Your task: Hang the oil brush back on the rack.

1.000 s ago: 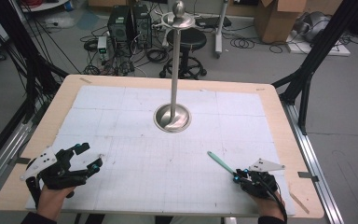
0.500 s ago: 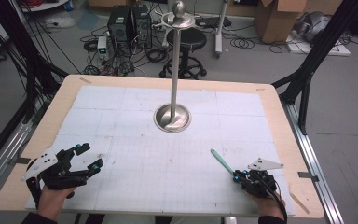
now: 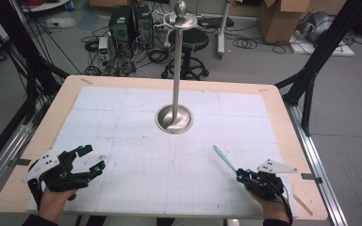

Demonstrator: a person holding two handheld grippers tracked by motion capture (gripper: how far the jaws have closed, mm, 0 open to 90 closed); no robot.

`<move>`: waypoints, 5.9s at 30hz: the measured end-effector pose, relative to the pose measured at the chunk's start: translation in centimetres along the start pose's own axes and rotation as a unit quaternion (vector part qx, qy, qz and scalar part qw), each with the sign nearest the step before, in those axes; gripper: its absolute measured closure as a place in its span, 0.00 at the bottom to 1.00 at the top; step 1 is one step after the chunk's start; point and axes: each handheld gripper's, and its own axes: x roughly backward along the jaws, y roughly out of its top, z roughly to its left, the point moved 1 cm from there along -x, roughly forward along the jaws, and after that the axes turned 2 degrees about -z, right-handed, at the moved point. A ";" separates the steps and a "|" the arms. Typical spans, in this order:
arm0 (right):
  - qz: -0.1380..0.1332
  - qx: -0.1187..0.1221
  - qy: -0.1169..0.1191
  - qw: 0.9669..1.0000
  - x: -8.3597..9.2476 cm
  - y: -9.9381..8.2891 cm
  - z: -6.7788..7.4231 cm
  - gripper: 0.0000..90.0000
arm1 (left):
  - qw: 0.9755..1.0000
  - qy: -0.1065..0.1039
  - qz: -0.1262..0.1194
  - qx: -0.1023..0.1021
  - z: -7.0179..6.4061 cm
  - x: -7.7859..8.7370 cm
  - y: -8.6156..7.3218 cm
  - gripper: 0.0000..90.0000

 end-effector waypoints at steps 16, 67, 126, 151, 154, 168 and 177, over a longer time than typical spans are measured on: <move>-0.097 0.050 0.147 0.983 0.3 3.3 4.1 0.92 | 0.991 -0.131 -0.005 0.009 -2.6 -2.1 1.2 0.25; -0.124 0.116 0.364 0.916 -5.5 7.5 14.3 0.92 | 0.949 -0.312 -0.007 0.040 -7.3 -6.3 2.4 0.66; -0.076 0.245 0.201 0.946 -7.1 7.9 18.9 0.83 | 0.970 -0.230 0.078 -0.018 -9.4 -6.9 5.2 0.85; -0.090 0.223 0.235 0.942 -6.4 8.2 18.6 0.91 | 0.962 -0.272 0.006 0.030 -8.3 -6.1 5.5 0.42; -0.100 0.209 0.261 0.937 -6.3 8.2 18.4 0.91 | 0.959 -0.283 0.003 0.027 -8.4 -6.1 5.6 0.42; -0.154 0.162 0.355 0.908 -5.6 8.3 17.9 0.91 | 0.939 -0.343 -0.006 0.025 -9.4 -6.7 6.3 0.48; -0.150 0.158 0.369 0.903 -5.9 8.0 17.9 0.91 | 0.927 -0.375 -0.004 0.016 -10.0 -7.4 6.7 0.62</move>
